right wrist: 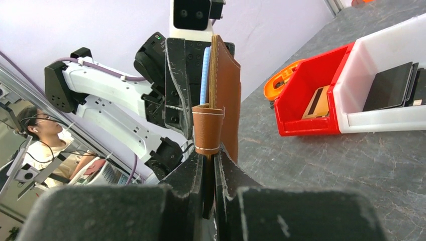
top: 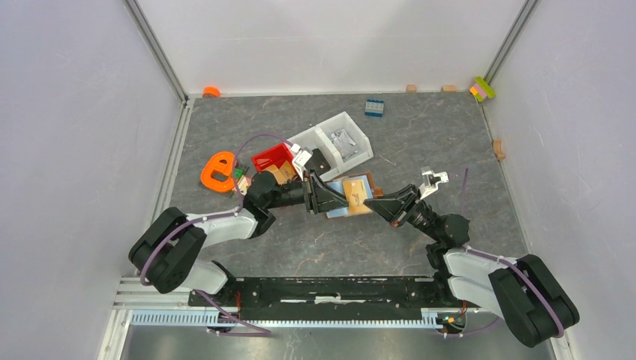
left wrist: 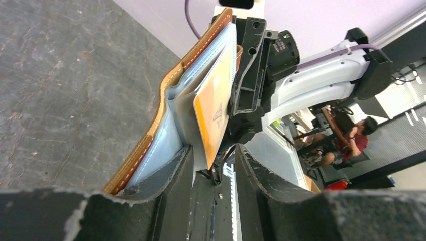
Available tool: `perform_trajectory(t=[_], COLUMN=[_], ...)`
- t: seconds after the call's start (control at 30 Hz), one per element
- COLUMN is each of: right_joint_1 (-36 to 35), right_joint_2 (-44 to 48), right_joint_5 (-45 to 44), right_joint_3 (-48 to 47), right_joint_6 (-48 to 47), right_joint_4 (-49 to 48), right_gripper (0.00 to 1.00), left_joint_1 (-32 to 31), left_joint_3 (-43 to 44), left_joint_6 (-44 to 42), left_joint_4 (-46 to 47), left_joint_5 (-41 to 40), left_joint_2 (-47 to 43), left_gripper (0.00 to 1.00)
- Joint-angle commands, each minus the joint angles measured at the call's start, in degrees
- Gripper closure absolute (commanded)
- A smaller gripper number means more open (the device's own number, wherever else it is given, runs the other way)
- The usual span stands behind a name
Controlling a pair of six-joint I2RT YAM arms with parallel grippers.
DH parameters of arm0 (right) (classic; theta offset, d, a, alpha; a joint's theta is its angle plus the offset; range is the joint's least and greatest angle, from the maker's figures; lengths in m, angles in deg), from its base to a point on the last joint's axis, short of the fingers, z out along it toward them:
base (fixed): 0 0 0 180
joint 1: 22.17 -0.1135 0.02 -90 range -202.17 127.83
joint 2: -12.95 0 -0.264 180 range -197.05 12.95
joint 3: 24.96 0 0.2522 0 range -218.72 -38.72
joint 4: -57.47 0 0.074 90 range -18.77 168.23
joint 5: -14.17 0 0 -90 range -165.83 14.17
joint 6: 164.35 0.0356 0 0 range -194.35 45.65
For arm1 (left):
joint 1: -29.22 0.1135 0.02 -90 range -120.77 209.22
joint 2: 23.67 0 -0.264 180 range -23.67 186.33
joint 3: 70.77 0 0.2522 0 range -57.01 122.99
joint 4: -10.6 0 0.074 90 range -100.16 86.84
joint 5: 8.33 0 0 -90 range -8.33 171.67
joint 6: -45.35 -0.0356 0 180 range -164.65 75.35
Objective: Take the credit cards out of the card holder
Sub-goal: Remove the credit card from the card holder.
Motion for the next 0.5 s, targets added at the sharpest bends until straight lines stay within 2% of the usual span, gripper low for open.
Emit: perform_trajectory(t=[0.0,0.27,0.37,0.43,0.47], right_joint_1=[-2.05,-2.79,-2.85,-2.8,-2.79], right_joint_2=[0.22,-0.03,0.23,0.79,1.13], right_joint_5=[2.13,2.12,2.08,1.99,1.85], right_joint_3=[-1.78,-2.46,-2.37,-2.24,-2.08], right_joint_6=[-0.69,-1.87,-1.98,-2.0,-2.06], right_joint_4=[-7.58,-5.93,-6.03,-5.89,-5.73], right_gripper=[1.0,1.0,1.0,0.98,0.94], left_joint_1=[-0.15,-0.6,-0.64,-0.6,-0.59], left_joint_3=[0.12,0.53,0.65,0.57,0.48], left_joint_6=[6.57,6.77,6.17,5.19,4.73], left_joint_4=[12.32,12.46,11.43,10.17,9.62], left_joint_5=[3.57,4.34,4.07,3.64,3.44], left_joint_2=[2.3,2.27,2.09,1.56,1.2], left_gripper=[0.59,0.75,0.91,0.98,0.98])
